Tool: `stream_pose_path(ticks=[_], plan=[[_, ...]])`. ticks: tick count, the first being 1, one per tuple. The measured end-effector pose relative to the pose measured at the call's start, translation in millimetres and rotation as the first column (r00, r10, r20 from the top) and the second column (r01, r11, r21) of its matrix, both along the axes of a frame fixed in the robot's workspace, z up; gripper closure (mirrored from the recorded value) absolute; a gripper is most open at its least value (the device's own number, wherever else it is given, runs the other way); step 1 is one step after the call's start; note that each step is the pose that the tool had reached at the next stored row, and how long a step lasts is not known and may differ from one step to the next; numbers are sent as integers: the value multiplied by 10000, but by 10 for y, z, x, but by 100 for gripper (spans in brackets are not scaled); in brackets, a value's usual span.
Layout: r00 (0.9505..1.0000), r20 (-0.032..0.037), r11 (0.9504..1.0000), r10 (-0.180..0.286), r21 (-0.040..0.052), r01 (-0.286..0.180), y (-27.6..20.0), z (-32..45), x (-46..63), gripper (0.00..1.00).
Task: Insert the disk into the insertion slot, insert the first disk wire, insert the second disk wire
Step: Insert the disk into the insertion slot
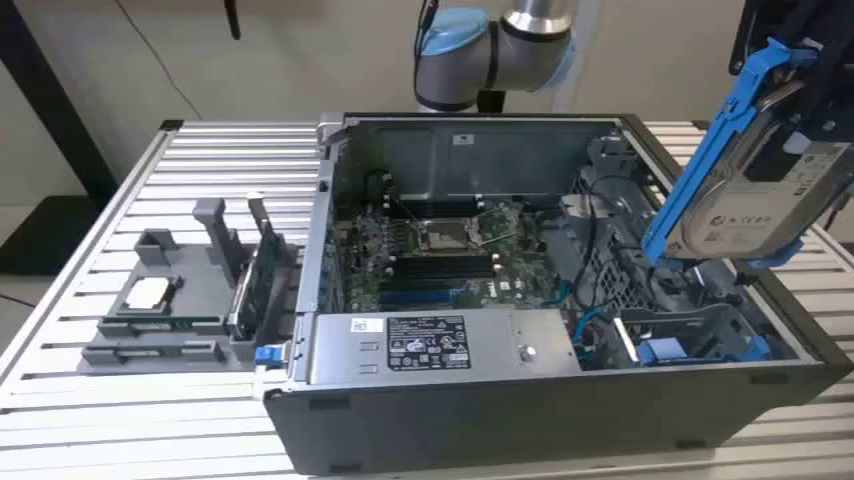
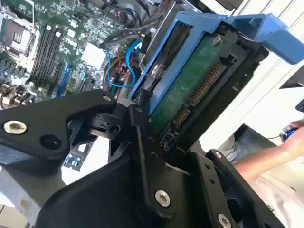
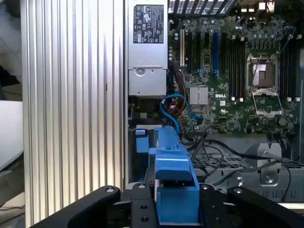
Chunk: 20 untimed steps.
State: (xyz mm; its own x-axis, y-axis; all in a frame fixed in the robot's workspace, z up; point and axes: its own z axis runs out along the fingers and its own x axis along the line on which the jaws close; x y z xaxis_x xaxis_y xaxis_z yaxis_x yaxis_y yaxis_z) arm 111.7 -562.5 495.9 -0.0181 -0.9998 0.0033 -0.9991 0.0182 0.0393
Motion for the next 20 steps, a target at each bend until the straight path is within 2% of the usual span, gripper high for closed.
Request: stream_pose_path(ticks=[10, 20], plan=[[10000, 0, 10000, 0, -1, 0, 0, -17, 0, 67], [10000, 0, 10000, -1, -1, 1, -12, -73, 0, 67]])
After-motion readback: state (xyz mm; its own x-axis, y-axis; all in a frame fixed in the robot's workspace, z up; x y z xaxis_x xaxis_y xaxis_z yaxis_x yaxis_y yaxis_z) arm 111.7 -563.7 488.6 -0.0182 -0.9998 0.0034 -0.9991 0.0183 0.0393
